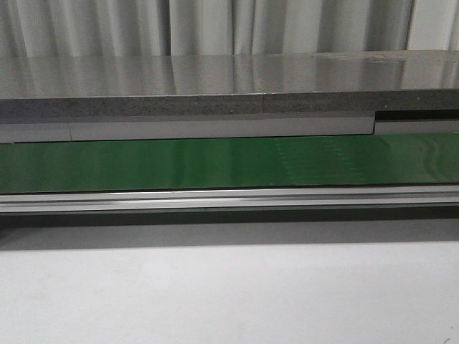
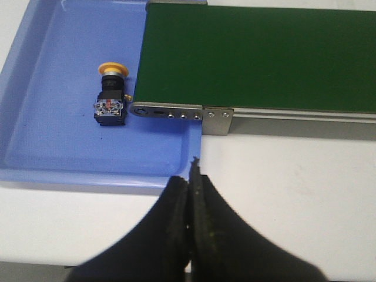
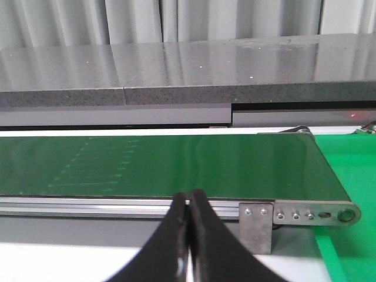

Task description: Move button from left to right

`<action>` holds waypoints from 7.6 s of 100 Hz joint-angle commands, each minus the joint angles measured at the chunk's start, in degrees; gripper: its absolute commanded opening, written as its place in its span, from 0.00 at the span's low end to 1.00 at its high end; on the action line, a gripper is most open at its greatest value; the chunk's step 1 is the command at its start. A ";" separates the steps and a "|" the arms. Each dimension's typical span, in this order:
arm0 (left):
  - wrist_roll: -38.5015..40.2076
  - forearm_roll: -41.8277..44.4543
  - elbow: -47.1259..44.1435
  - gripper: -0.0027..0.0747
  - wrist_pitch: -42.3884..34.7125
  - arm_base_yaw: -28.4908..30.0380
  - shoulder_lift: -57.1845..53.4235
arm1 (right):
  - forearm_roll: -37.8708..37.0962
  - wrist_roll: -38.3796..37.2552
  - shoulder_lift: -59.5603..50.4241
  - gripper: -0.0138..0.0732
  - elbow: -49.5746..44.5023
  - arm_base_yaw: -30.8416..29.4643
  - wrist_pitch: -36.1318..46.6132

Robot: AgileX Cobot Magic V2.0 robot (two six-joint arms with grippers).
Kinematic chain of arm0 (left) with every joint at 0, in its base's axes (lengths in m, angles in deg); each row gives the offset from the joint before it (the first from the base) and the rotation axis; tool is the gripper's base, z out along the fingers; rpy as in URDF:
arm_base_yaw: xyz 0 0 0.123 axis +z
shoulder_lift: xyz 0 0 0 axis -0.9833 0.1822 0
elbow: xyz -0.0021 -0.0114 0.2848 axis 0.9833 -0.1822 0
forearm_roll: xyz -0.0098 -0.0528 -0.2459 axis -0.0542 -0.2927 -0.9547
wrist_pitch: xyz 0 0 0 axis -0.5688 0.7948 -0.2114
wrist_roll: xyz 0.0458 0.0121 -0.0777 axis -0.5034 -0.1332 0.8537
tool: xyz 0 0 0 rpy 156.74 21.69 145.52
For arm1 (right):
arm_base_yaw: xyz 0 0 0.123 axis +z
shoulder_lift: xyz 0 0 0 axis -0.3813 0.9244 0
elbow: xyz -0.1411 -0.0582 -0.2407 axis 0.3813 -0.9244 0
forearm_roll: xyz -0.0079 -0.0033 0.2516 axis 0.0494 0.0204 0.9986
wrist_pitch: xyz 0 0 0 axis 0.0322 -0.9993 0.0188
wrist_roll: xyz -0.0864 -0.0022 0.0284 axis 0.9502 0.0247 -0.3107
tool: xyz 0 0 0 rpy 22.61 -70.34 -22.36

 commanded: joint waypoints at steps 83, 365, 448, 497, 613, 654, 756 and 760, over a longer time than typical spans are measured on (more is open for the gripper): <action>0.47 7.13 5.20 0.88 -2.45 3.50 6.19 | -0.17 0.18 -1.05 0.08 1.02 -0.12 4.63; -10.97 -11.68 32.58 0.07 -10.97 23.00 74.55 | -0.17 0.18 -1.05 0.08 1.02 -0.12 4.63; -15.62 -13.04 32.58 0.01 -8.31 18.80 55.63 | -0.17 0.18 -1.05 0.08 1.02 -0.12 4.63; -17.51 -12.43 32.58 0.01 -8.23 10.94 58.88 | -0.17 0.18 -1.05 0.08 1.02 -0.12 4.63; -23.23 -19.65 33.94 0.90 -13.36 9.90 46.78 | -0.17 0.18 -1.05 0.08 1.02 -0.12 4.63; -26.20 -21.93 16.83 0.90 -31.30 3.14 20.98 | -0.17 0.18 -1.05 0.08 1.02 -0.12 4.63; -26.20 -21.61 -26.49 0.90 -46.74 -0.71 -24.90 | -0.17 0.18 -1.05 0.08 1.02 -0.12 4.63; -26.20 -21.61 -26.62 0.90 -47.02 -0.71 -24.90 | -0.17 0.18 -1.05 0.08 1.02 -0.12 4.63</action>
